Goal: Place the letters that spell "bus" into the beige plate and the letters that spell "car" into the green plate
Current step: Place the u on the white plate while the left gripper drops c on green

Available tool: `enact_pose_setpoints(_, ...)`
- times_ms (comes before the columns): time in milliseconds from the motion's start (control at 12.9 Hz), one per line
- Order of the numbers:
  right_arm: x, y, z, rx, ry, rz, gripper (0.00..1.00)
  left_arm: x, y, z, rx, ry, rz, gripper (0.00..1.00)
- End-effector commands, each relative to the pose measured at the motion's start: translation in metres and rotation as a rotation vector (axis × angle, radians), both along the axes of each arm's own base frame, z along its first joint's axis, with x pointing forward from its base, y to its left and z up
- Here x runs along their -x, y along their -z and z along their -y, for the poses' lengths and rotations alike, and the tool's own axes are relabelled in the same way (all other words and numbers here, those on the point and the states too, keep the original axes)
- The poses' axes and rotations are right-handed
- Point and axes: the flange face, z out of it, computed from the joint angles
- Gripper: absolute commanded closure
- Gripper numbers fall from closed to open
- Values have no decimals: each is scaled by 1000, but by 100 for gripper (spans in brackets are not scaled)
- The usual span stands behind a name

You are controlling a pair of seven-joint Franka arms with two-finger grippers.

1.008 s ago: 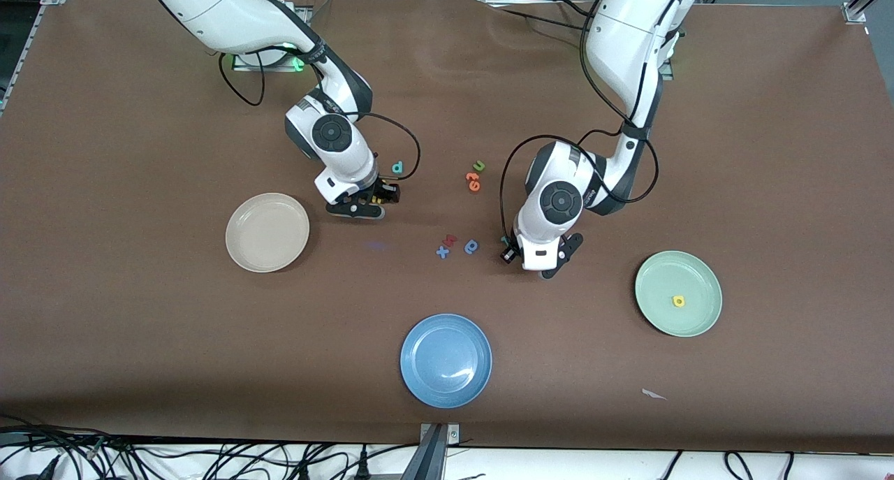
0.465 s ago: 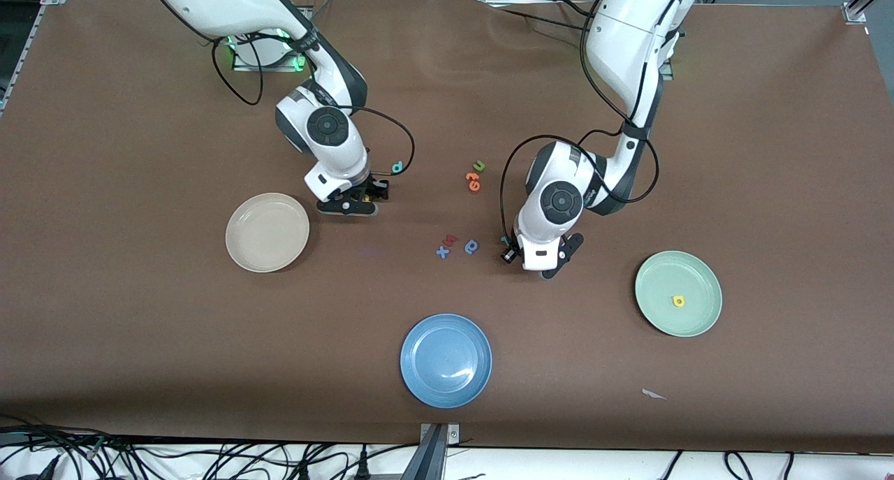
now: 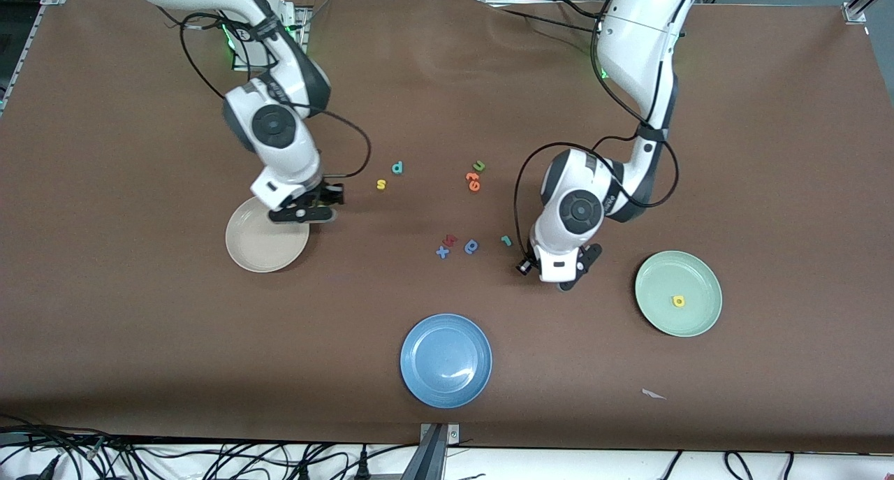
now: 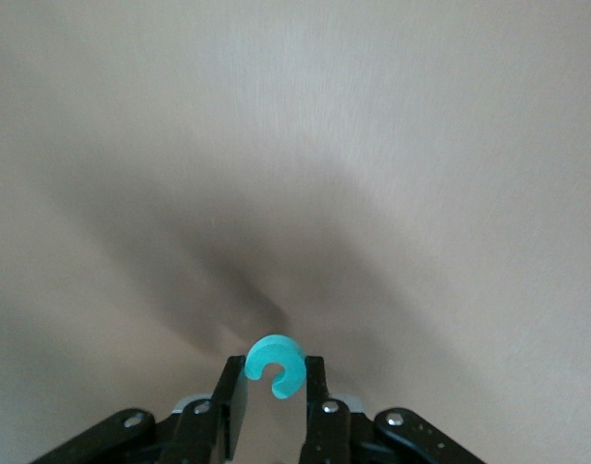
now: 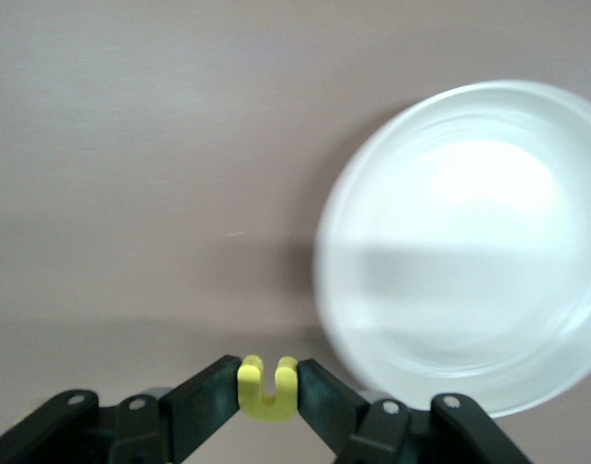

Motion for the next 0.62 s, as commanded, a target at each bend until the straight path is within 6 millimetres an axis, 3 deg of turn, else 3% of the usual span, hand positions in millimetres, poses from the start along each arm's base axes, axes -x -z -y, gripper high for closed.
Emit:
enact_pose_setpoints(0, -5, -3, 45, 4, -74, -19, 91, -26, -27, -45, 17, 124, -40, 86)
enact_pose_setpoints(233, -18, 8, 91, -6, -128, -47, 91, -42, -35, -112, -101, 411, -69, 86)
enact_pose_setpoints(388, -23, 17, 112, -20, -133, -52, 87, -51, -34, -157, -101, 536, -80, 86)
enact_pose_setpoints(465, -23, 21, 115, -23, -130, -57, 78, -55, -33, -180, -103, 599, -86, 86)
enact_pose_setpoints(542, -23, 23, 117, -23, -126, -58, 55, -59, -34, -204, -115, 656, -92, 86)
